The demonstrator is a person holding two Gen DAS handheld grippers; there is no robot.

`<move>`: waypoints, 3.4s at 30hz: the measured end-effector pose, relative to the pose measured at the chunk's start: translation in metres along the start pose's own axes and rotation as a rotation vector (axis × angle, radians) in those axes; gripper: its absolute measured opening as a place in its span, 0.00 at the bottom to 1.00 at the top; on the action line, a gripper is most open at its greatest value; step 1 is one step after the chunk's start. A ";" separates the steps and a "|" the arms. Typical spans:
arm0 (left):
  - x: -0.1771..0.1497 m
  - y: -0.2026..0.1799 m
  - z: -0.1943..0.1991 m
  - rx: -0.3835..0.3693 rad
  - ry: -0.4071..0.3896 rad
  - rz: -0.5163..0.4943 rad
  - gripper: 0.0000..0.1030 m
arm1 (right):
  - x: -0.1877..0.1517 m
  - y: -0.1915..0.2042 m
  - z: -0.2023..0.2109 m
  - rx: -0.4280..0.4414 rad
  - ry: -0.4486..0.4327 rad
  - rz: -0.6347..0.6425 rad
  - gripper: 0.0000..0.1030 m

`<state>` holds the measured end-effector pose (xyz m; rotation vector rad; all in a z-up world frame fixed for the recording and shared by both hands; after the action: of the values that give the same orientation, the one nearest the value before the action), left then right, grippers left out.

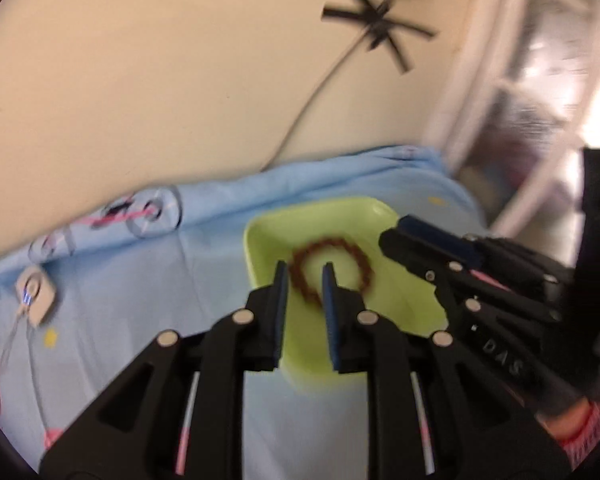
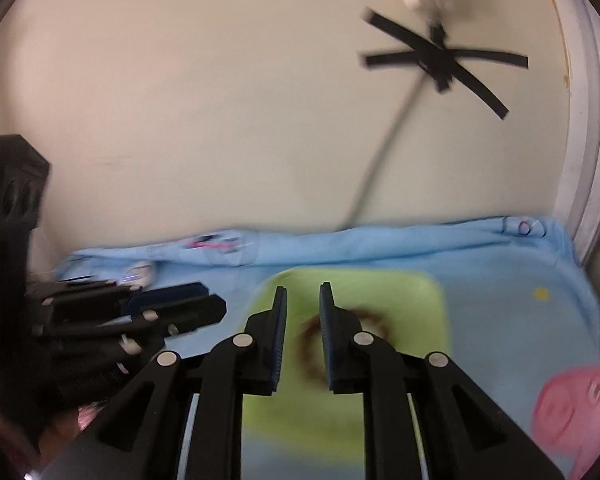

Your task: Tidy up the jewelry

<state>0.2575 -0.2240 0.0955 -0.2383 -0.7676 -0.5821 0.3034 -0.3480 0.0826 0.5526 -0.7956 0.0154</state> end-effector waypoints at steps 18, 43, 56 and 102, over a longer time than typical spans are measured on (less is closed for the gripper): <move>-0.300 0.075 0.137 0.118 0.035 0.350 0.17 | -0.184 0.108 -0.022 0.189 0.324 -0.167 0.26; -0.270 0.044 0.126 -0.028 -0.027 0.145 0.54 | -0.193 0.063 -0.019 0.240 0.383 -0.318 0.00; -0.223 0.014 0.064 0.041 0.128 -0.089 0.16 | -0.191 0.058 -0.011 0.302 0.369 -0.350 0.00; -0.022 -0.015 -0.005 -0.317 -0.002 0.090 0.09 | -0.056 -0.043 0.018 0.066 0.014 -0.165 0.00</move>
<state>0.2388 -0.2295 0.0762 -0.5631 -0.6609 -0.6170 0.2608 -0.3825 0.0347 0.6786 -0.7361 -0.1063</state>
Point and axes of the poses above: each gripper's, at about its wrist camera, not at the fingertips, and z roughly against the way its jaws point, y to its left, x to its top, the point moved 6 cm from there along -z, roughly the way its jaws point, and after that the axes turned 14 degrees about -z, right-handed, at the moved point
